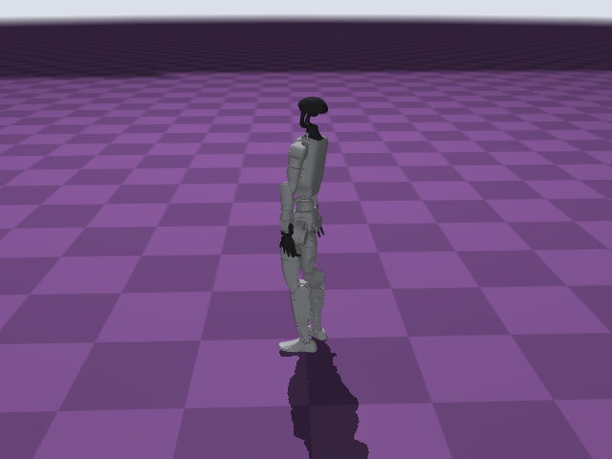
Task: In place motions
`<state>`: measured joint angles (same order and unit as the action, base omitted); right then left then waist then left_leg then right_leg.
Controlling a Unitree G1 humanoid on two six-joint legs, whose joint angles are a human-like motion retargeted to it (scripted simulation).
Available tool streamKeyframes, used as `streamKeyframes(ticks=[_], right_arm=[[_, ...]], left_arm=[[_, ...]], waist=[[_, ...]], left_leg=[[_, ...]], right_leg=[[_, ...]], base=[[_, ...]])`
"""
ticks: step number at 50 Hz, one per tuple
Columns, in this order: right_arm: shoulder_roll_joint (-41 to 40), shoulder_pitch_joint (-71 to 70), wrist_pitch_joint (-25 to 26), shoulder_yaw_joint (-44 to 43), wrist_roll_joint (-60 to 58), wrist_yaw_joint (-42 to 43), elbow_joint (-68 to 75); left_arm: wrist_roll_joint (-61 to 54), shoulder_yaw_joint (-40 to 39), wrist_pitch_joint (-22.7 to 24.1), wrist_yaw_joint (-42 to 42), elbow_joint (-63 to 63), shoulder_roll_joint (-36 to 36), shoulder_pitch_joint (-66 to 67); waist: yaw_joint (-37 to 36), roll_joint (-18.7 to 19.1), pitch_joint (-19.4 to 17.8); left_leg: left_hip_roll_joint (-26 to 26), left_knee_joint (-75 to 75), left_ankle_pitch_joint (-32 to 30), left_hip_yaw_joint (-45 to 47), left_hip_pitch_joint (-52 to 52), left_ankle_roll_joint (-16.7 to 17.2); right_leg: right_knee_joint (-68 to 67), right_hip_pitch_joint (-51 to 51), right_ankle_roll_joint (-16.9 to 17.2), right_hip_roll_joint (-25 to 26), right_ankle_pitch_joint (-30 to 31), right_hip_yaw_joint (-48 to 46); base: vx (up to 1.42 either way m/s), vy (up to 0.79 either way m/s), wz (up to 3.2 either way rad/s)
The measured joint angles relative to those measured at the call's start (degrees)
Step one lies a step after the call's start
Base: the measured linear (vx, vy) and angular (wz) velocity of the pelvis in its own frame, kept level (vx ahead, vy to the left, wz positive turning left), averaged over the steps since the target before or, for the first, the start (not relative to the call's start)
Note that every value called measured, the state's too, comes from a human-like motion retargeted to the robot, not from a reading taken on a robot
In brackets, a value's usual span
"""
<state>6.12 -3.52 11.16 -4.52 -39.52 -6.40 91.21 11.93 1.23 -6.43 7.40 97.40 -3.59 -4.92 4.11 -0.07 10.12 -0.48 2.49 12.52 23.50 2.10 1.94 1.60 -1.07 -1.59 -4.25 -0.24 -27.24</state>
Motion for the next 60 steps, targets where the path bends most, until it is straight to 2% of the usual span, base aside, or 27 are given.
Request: streamKeyframes(ticks=[16,33,60], right_arm=[[0.06,-2.1,-1.98,1.0,0.1,-2.74,-1.7],[0.62,0.26,-0.3,-0.36,-0.66,-2.26,2.08],[-0.01,-0.86,-1.34,0.8,-0.87,-3.79,-0.34]], left_arm=[[0.36,0.71,-0.02,0.34,0.0,0.53,-0.05],[0.22,0.35,-0.22,0.61,0.01,0.34,0.49],[-0.04,0.55,0.21,0.85,-0.09,0.53,0.18]], waist=[[-0.35,0.02,-0.19],[-2.18,-0.14,-0.5],[-0.89,0.35,-0.88]], left_leg=[[0.19,-0.06,-0.05,0.59,-0.38,0.1],[0.23,0.24,-0.16,0.95,0.01,0.14],[0.07,0.23,-0.42,0.22,0.11,-0.02]], right_leg=[[-0.13,-0.01,-0.12,0.12,0.09,0.53],[-0.04,-0.44,-0.09,0.15,-0.35,0.85],[-0.07,-0.14,-0.14,-0.04,0.19,0.06]], base=[[0.0,0.0,0.0],[0.0,0.0,-0.06],[0.0,0.0,0.03]])
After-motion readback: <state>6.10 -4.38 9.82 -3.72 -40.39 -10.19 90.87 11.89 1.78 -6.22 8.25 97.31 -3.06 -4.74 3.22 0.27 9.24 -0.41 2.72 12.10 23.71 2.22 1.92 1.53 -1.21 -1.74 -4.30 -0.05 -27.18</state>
